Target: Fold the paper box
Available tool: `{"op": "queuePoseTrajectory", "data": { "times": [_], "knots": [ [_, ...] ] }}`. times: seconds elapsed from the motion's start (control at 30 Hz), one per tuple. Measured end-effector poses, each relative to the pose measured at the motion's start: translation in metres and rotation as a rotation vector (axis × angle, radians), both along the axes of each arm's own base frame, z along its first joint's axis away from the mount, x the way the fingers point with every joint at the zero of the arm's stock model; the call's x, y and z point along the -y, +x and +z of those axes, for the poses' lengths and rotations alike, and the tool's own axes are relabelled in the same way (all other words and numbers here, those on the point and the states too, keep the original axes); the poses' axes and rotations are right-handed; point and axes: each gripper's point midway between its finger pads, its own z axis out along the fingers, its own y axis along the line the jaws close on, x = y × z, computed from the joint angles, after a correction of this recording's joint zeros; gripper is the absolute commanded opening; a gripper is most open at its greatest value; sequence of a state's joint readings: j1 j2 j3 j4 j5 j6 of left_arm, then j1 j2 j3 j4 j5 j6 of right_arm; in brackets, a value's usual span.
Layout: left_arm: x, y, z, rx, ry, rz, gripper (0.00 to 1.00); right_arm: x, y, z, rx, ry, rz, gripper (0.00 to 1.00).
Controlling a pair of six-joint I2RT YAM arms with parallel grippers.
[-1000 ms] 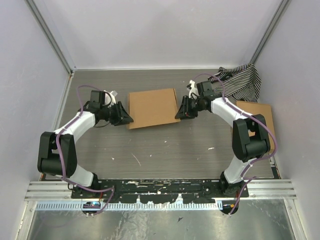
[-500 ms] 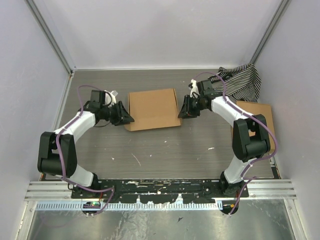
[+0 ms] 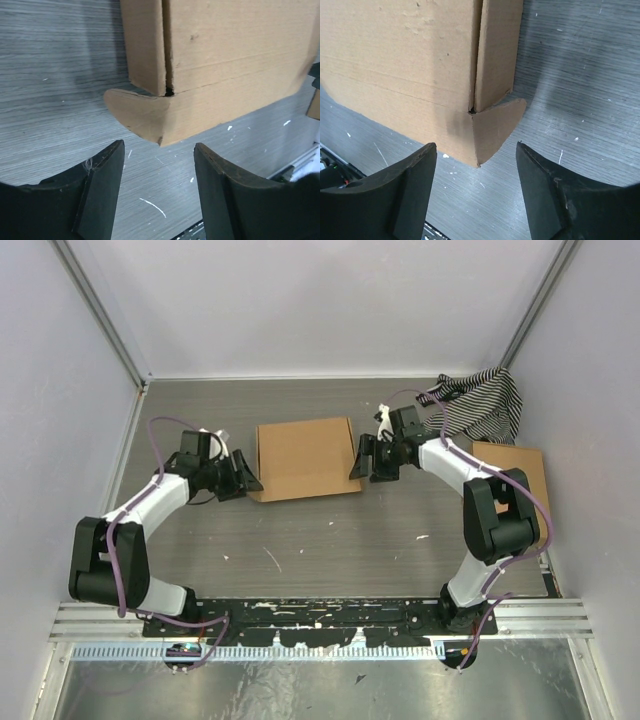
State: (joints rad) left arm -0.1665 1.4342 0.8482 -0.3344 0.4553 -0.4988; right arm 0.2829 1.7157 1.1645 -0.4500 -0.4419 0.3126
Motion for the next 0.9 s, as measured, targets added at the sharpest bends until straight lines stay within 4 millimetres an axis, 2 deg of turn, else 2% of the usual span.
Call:
{"op": "queuePoseTrajectory", "data": {
  "times": [0.13,0.3,0.5,0.9],
  "knots": [
    [-0.002,0.002,-0.011,0.011,0.046,0.014,0.65,-0.002,-0.004,-0.011,0.009,-0.024,0.004,0.70],
    [0.000,0.014,-0.022,0.050,0.081,0.017,0.66,-0.006,-0.002,-0.016,0.041,-0.034,0.007,0.70],
    [0.003,0.013,-0.032,0.059,0.090,0.008,0.66,-0.005,-0.003,-0.022,0.046,-0.038,0.006,0.72],
    [0.021,0.011,-0.040,0.062,0.063,-0.054,0.61,-0.015,-0.005,-0.018,0.053,0.021,0.042,0.70]
  ]
}}
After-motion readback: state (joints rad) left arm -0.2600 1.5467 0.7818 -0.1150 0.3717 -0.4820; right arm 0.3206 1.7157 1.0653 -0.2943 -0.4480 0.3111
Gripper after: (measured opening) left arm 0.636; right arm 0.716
